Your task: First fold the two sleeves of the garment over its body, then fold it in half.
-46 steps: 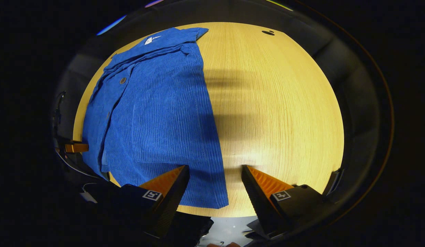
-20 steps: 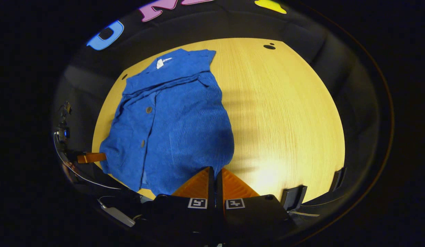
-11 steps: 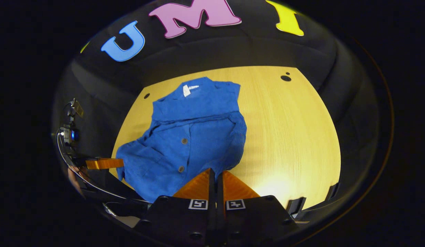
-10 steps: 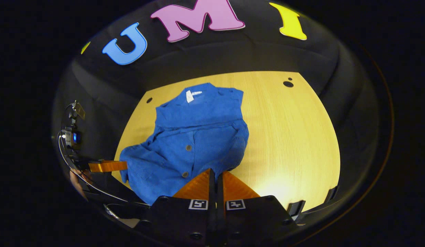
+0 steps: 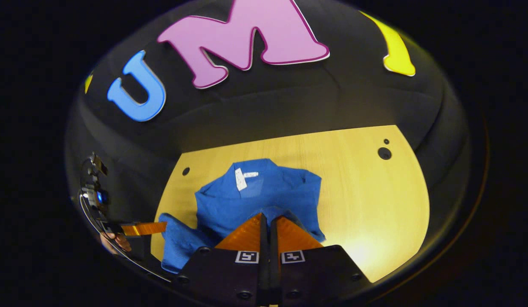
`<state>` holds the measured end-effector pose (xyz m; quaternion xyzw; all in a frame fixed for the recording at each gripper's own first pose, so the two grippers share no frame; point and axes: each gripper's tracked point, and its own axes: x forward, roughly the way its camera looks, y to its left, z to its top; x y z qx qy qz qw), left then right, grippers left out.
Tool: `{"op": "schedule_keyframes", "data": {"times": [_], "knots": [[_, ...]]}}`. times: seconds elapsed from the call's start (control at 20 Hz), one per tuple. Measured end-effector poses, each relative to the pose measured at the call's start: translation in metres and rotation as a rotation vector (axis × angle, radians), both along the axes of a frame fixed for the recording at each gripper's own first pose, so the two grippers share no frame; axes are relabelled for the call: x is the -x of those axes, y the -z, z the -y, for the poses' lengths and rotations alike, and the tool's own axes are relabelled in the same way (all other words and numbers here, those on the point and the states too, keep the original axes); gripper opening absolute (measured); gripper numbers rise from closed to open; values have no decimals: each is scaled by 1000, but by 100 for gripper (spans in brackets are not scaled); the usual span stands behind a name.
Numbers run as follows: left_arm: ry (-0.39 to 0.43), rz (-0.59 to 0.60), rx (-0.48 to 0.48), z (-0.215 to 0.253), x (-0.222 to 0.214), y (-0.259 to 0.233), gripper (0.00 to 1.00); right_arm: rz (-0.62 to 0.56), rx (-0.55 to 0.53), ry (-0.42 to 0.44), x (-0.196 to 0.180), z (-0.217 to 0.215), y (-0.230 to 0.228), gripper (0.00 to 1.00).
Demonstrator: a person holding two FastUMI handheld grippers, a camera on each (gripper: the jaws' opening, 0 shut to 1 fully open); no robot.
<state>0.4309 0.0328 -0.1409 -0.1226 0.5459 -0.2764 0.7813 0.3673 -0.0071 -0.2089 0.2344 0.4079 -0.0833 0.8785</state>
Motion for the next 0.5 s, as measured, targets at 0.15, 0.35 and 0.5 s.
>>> {"op": "schedule_keyframes", "data": {"times": [0.15, 0.35, 0.5], "knots": [[-102, -54, -63, -12, -84, 39, 0, -74, 3, 36, -51, 52, 52, 4], [-200, -187, -166, -22, -137, 104, 0, -148, -129, 130, -92, 83, 122, 4], [-241, -173, -147, -6, -139, 128, 12, -169, -180, 158, -104, 88, 153, 11]]}}
